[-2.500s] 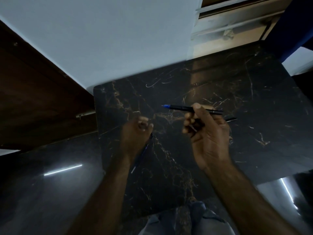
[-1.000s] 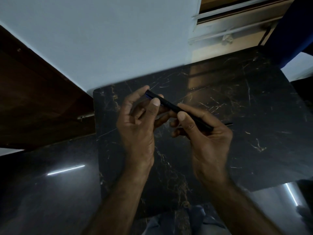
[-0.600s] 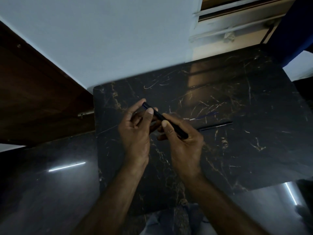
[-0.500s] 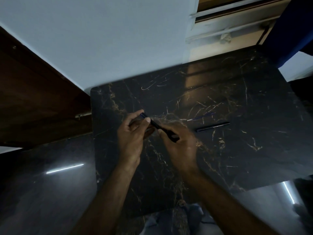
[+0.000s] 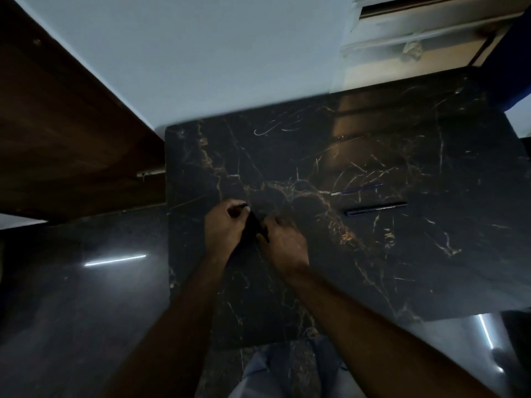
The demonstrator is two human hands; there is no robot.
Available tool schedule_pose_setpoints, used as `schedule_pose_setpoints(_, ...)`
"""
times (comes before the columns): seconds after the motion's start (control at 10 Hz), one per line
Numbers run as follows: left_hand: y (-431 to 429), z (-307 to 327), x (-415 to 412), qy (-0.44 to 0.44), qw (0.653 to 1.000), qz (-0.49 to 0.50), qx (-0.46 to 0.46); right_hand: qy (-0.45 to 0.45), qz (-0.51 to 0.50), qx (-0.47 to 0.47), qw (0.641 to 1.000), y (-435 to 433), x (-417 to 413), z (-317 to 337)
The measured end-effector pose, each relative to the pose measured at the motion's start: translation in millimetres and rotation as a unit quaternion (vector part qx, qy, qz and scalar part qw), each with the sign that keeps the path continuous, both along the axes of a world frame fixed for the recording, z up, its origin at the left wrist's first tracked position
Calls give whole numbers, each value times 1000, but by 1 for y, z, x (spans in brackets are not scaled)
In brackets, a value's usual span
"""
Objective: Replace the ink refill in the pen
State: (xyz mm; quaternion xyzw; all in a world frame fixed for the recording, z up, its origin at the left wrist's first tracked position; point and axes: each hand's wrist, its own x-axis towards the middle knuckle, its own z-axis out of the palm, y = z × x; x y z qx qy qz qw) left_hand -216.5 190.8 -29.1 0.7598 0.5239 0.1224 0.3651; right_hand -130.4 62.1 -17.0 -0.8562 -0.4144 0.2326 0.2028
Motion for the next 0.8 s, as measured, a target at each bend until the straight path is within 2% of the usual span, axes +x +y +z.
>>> schedule_pose_setpoints(0.1, -2, -5, -1, 11, 1000, -3, 8, -2, 6, -28, 1000, 3, 2, -3)
schedule_pose_setpoints(0.5, -5, -10, 0, 41, 998, -2, 52, -5, 14, -46, 999, 5, 8, -6)
schedule_pose_setpoints(0.8, -12, -10, -9, 7, 997, 27, 68, 12, -9, -21, 1000, -12, 20, -7)
